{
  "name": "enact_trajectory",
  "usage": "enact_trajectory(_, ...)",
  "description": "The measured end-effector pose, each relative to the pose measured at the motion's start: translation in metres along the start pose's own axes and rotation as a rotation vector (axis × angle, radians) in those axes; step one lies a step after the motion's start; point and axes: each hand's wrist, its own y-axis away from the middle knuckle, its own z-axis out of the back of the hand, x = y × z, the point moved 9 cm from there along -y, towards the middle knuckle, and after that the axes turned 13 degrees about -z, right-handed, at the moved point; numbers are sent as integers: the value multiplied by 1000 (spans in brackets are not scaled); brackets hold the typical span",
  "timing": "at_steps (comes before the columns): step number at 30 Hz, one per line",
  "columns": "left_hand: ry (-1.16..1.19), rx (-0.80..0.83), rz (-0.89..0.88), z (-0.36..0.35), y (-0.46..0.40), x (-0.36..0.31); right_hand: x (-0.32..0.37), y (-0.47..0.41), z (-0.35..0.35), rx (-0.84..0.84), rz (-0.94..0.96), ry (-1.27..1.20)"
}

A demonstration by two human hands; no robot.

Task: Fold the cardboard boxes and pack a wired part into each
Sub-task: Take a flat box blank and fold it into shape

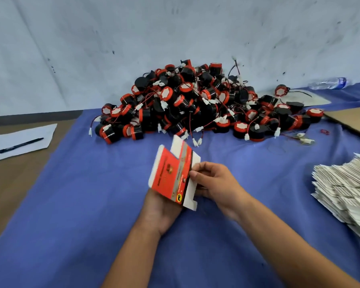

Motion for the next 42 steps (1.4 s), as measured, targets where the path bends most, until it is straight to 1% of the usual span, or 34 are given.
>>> enact_trajectory(3,45,70,-8,2,3,-12,8,-15,-16,22,7,124)
enact_trajectory(5,-15,62,1,5,3,-16,5,-20,-18,21,24,131)
enact_trajectory(7,-50,14,-25,12,0,-19,-1,-24,-17,38,35,54)
enact_trajectory(9,-44,-38,-55,18,-3,-22,-8,-27,-10,61,26,-117)
enact_trajectory(12,-46,-108,-82,30,-7,-21,-12,-27,-5,174,-23,-364)
enact_trajectory(15,47,-177,-77,42,-11,-24,-12,-24,-1,226,-6,-478)
enact_trajectory(18,32,-135,-126,43,-14,-33,-10,-26,6,173,23,-497)
enact_trajectory(19,-40,-108,-161,38,-13,-34,-10,-27,9,155,27,-501)
enact_trajectory(20,-191,-78,-251,31,-10,-40,-11,-29,9,137,20,-496)
enact_trajectory(22,-657,-13,-575,9,2,-61,-17,-32,12,78,-24,-443)
enact_trajectory(23,-873,64,-733,-7,10,-66,-21,-33,14,44,-42,-413)
enact_trajectory(24,-1026,146,-853,-22,15,-67,-23,-33,14,21,-55,-378)
enact_trajectory(25,-1115,203,-917,-31,18,-67,-23,-33,13,19,-62,-338)
enact_trajectory(26,-1160,235,-936,-36,19,-66,-23,-32,11,27,-67,-304)
enact_trajectory(27,-1178,237,-929,-36,19,-66,-21,-31,9,41,-71,-282)
enact_trajectory(31,-1110,143,-843,-23,19,-71,-19,-29,3,84,-80,-243)
enact_trajectory(34,-1143,128,-772,-13,14,-71,-17,-28,6,62,-65,-352)
enact_trajectory(37,-1095,118,-665,-9,10,-68,-16,-27,10,82,-55,-457)
enact_trajectory(39,-1026,88,-655,-11,11,-68,-16,-27,10,85,-51,-458)
enact_trajectory(42,-992,71,-641,-13,9,-64,-17,-26,16,41,-45,-479)
